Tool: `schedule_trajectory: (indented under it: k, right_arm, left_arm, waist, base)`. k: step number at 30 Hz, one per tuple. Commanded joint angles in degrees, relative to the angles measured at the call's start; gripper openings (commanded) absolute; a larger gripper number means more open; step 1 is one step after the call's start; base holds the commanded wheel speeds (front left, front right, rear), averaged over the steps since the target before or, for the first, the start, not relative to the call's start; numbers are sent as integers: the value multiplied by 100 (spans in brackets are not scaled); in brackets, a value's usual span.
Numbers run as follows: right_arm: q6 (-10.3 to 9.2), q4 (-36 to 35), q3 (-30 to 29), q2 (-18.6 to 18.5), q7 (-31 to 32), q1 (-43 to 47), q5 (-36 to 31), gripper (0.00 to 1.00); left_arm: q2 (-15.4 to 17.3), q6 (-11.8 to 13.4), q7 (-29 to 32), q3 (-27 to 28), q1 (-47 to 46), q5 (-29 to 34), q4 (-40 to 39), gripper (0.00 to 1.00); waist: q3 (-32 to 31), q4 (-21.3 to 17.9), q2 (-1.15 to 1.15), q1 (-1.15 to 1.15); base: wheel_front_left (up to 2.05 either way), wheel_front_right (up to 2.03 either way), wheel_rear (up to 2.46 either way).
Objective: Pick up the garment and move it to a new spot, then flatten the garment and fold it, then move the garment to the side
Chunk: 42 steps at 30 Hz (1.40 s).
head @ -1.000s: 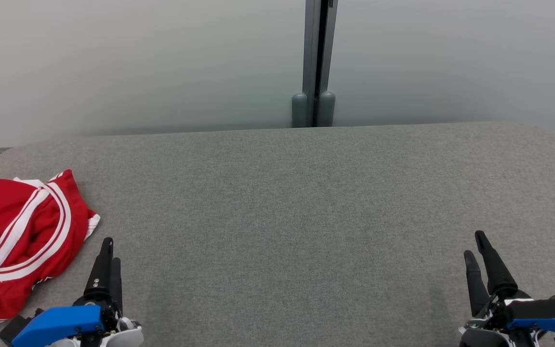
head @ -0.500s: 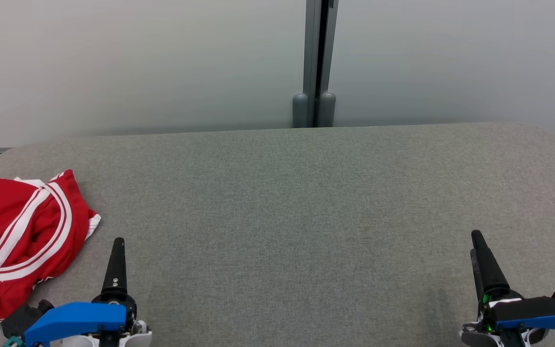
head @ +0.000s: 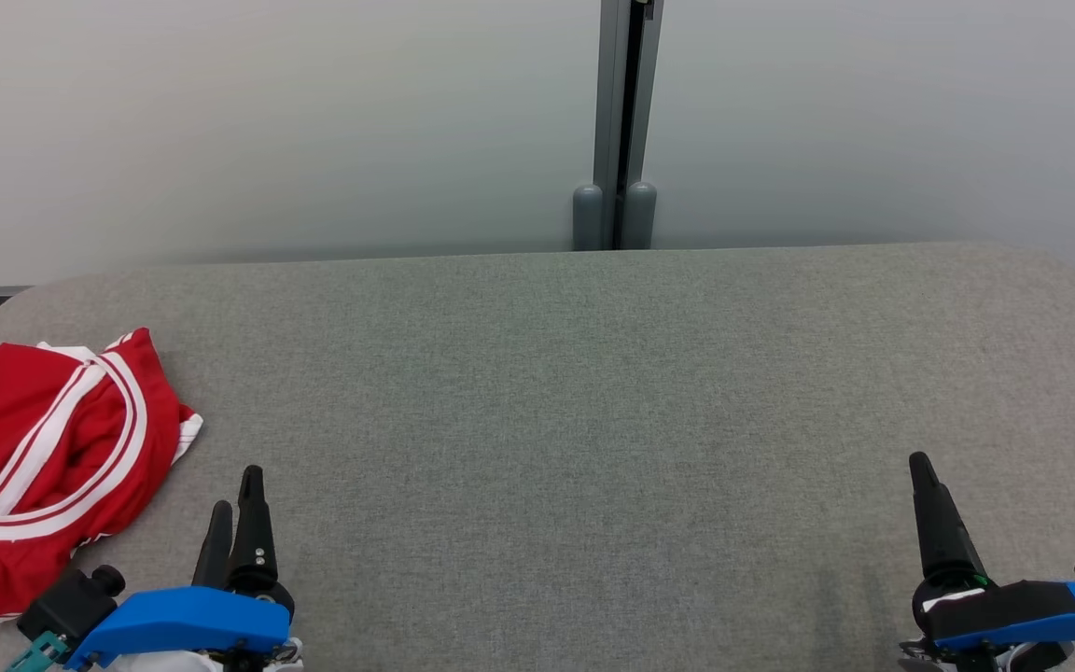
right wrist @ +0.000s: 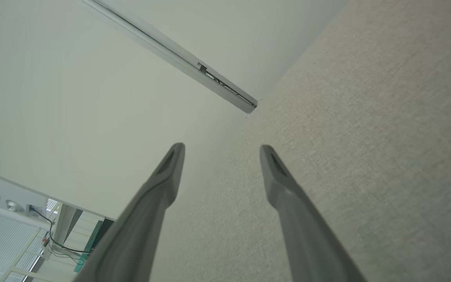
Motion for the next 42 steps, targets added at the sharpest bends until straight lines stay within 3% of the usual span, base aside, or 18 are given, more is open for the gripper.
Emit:
schedule_trajectory:
  k: [1, 20, 42]
  right_arm:
    - [8, -87, -18, -40, -69, -33, -272, 100]
    - [10, -245, 3, -55, -361, 77, -2051, 100]
    - [13, -322, -12, -68, -513, 200, -3425, 100]
  left_arm:
    - [76, 25, -66, -64, -49, 257, -90, 100]
    - [226, 179, -419, -378, 54, 1871, -154, 100]
    - [368, 275, -754, -760, 188, 3253, -71, 100]
  waist:
    - [-4, 3, 0, 0]
    - [-15, 37, 0, 0]
    - [-32, 82, 0, 0]
  base:
    - [0, 0, 0]
    - [0, 0, 0]
    - [0, 0, 0]
